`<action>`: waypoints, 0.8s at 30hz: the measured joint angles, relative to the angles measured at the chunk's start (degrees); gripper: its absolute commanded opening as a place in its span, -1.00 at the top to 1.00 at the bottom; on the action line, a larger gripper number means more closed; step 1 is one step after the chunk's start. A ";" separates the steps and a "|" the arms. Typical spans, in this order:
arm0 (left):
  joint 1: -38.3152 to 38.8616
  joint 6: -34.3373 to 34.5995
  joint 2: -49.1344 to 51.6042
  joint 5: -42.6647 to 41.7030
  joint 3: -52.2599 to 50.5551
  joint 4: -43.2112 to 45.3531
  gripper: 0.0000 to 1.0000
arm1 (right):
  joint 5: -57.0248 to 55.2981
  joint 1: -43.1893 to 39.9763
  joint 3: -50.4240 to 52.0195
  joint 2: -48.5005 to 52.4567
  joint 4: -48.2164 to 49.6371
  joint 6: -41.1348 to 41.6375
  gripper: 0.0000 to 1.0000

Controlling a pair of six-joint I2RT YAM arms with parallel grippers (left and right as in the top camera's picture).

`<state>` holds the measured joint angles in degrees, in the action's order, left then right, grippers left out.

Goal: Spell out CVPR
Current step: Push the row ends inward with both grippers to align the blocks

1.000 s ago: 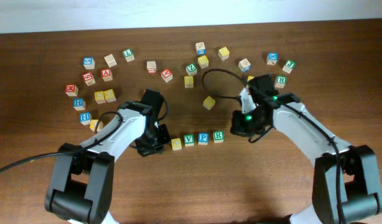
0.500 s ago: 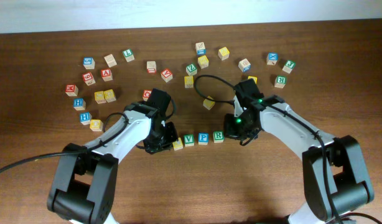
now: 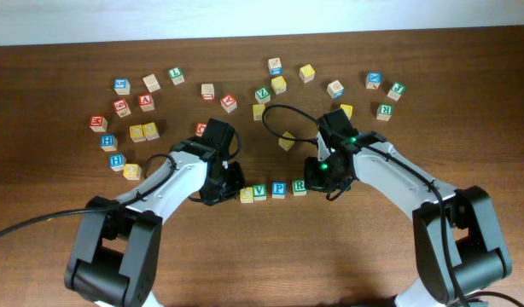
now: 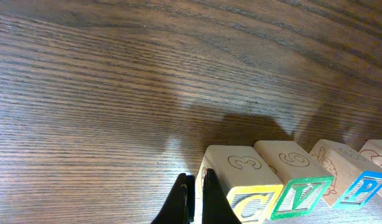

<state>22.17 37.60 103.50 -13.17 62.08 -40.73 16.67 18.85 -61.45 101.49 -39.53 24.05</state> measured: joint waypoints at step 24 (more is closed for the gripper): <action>1.05 0.00 0.00 0.57 -0.02 1.51 1.00 | 3.37 4.02 0.17 2.82 4.72 -0.04 0.92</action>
<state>23.22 37.60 103.50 -12.60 62.06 -39.22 20.03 22.87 -61.28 104.31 -34.81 24.01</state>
